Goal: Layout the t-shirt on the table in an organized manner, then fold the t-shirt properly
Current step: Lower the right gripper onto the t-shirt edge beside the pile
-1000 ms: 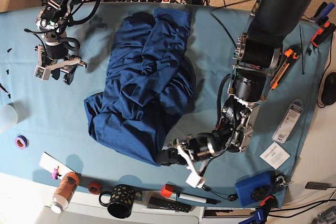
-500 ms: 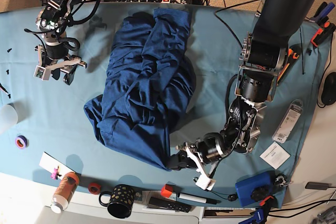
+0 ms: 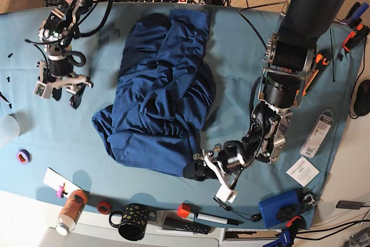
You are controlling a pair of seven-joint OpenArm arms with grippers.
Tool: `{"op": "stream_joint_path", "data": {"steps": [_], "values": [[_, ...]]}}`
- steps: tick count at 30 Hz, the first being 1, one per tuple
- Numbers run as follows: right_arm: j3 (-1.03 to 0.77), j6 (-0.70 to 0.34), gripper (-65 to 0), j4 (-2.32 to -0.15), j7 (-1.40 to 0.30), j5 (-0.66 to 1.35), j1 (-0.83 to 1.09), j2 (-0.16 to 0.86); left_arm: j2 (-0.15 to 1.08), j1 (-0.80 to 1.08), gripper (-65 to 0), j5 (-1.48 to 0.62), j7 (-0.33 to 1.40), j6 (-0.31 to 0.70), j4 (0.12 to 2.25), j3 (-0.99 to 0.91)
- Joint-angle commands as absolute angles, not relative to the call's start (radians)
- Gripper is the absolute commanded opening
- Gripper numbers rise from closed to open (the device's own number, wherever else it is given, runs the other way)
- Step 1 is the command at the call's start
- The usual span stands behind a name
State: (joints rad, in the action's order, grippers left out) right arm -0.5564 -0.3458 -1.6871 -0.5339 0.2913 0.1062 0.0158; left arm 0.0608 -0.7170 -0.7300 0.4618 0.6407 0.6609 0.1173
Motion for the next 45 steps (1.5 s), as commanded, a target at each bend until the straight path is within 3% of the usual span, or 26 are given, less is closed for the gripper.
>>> {"op": "stream_joint_path", "data": {"steps": [1,10,15,27,28,32,34,38,41,45], "values": [[-0.557,-0.35,-27.1,-1.686,-0.506,0.299,0.078,0.025,0.057,-0.751,-43.9,-0.752,0.435,0.655,0.678,0.115],[-0.557,-0.349,-27.1,-1.388,-0.503,0.356,-0.077,0.025,0.05,-0.745,-43.9,-0.751,0.436,0.655,0.678,0.115],[-0.555,-0.429,-27.2,-1.264,-0.504,0.359,-0.149,0.025,0.044,-0.745,-43.9,-0.751,0.436,0.655,0.678,0.115],[-0.555,-0.431,-27.5,-1.235,-0.518,0.419,-0.186,0.025,0.041,-0.745,-43.9,-0.751,0.432,0.655,0.678,0.115],[-0.556,-0.435,-30.3,-1.235,-0.523,0.423,-0.185,0.025,0.041,-0.745,-43.9,-0.751,0.432,0.655,0.678,0.115],[-0.556,-0.544,-52.1,-1.235,-0.531,0.424,-0.185,0.025,0.041,-0.745,-43.9,-0.751,0.432,0.655,0.678,0.115],[-0.556,-0.592,-58.1,-1.235,-0.532,0.453,-0.185,0.025,0.041,-0.745,-43.9,-0.751,0.432,0.655,0.678,0.115],[-0.556,-0.636,-64.8,-1.235,-0.533,0.482,-0.185,0.025,0.041,-0.745,-43.9,-0.751,0.433,0.655,0.678,0.115],[-0.556,-0.698,-65.0,-1.235,-0.553,0.482,-0.185,0.025,0.041,-0.745,-44.0,-0.751,0.432,0.655,0.678,0.115],[-0.556,-0.698,-65.0,-1.237,-0.569,0.482,-0.176,0.025,0.041,-0.744,-44.0,-0.746,0.431,0.655,0.678,0.115]]}}
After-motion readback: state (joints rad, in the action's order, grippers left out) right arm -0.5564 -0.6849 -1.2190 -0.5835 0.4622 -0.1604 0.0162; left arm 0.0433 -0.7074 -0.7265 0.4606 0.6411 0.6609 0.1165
